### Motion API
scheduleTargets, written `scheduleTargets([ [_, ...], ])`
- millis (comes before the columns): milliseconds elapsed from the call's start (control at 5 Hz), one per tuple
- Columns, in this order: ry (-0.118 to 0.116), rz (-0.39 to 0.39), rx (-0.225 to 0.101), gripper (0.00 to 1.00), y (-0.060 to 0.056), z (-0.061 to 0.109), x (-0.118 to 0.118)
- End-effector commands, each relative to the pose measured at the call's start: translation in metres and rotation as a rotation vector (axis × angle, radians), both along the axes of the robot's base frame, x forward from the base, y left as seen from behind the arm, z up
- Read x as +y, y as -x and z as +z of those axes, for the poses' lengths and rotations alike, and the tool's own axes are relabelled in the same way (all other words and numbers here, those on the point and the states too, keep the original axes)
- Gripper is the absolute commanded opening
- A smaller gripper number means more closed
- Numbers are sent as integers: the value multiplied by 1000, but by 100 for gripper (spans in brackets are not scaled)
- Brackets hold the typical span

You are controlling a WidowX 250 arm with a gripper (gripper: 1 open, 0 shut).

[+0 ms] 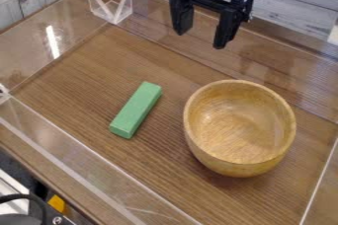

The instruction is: Put the green block in the brown bowl

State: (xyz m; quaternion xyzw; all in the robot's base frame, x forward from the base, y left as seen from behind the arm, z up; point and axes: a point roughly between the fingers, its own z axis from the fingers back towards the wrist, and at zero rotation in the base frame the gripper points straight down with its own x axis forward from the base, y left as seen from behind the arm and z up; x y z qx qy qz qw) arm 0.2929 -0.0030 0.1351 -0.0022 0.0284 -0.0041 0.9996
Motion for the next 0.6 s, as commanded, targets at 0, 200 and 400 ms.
scheduleTargets([
  [0,4,7,12,100,5,-6,3],
  [200,8,31,14,100,26,-17,19],
  [400,-1,43,-5,100,44,-22,39],
])
